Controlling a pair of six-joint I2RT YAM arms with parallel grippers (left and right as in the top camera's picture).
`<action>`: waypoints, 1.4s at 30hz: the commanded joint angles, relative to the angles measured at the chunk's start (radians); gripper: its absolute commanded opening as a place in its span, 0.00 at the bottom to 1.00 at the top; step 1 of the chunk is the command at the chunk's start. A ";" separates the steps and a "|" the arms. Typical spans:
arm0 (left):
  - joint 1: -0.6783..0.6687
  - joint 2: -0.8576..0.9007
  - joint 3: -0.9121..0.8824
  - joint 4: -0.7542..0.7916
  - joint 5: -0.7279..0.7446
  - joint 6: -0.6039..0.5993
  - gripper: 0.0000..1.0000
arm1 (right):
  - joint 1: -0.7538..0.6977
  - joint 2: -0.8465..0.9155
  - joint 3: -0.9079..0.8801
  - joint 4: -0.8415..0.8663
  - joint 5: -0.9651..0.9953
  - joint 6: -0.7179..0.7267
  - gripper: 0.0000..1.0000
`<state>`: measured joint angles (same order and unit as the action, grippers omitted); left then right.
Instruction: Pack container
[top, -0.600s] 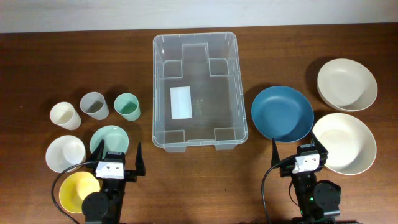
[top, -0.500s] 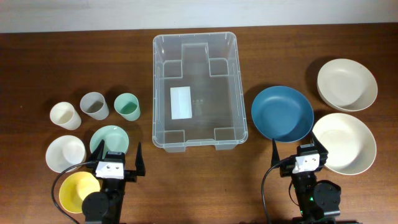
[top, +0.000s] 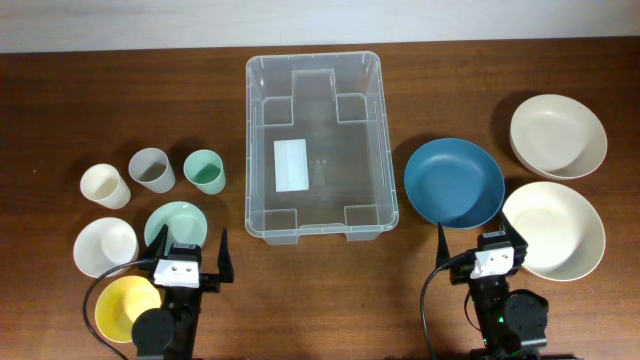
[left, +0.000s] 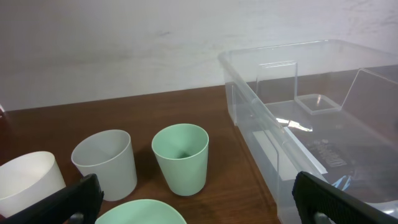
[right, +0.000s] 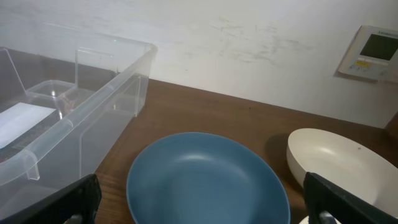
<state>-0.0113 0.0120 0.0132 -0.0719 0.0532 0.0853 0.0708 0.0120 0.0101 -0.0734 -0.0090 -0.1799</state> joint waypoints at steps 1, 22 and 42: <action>-0.001 -0.007 -0.005 -0.002 0.011 0.005 1.00 | -0.006 -0.006 -0.005 -0.005 -0.006 0.004 0.99; -0.001 -0.007 -0.005 -0.002 0.011 0.005 1.00 | -0.006 -0.006 -0.005 -0.005 -0.006 0.004 0.99; -0.001 0.001 -0.004 -0.004 0.023 0.005 1.00 | -0.007 0.066 0.086 -0.010 0.079 0.190 0.99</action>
<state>-0.0113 0.0120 0.0132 -0.0723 0.0536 0.0853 0.0708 0.0250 0.0181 -0.0788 0.0242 -0.0357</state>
